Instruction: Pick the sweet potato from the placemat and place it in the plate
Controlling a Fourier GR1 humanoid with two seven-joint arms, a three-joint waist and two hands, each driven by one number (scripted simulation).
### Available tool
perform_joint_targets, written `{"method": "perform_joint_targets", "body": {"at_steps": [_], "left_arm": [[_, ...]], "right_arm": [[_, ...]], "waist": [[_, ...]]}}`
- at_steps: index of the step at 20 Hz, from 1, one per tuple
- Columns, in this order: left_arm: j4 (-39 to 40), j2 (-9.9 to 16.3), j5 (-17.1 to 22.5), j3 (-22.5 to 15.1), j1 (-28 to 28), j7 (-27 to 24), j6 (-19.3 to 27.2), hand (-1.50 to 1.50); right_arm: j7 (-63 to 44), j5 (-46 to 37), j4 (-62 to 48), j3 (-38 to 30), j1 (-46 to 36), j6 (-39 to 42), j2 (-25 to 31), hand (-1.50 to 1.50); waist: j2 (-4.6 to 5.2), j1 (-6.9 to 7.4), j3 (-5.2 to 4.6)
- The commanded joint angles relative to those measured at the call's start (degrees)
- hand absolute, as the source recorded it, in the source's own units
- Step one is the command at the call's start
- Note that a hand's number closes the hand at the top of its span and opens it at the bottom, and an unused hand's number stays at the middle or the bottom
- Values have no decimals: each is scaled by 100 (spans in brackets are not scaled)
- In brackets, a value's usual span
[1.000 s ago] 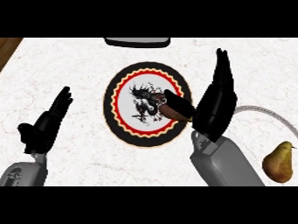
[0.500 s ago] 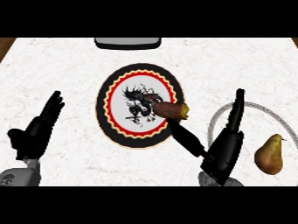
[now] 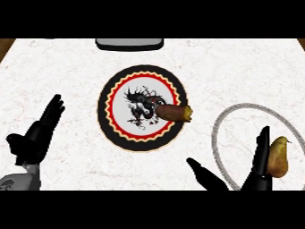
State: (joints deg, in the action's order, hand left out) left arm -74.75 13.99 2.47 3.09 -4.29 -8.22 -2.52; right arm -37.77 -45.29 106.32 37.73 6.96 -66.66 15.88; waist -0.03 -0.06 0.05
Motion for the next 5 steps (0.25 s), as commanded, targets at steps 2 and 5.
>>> {"method": "perform_joint_targets", "body": {"at_steps": [2,5], "left_arm": [[-100,-154,-136,-74,162,-90,25,0],[-265,129,86,154,63,222,-260,0]], "right_arm": [[961,1259,-312,288,256,-983,689,-150],[1422,1585,-223,276,401,-1126,799,-150]], "waist": [[0,11,3],[-3,3,3]]}}
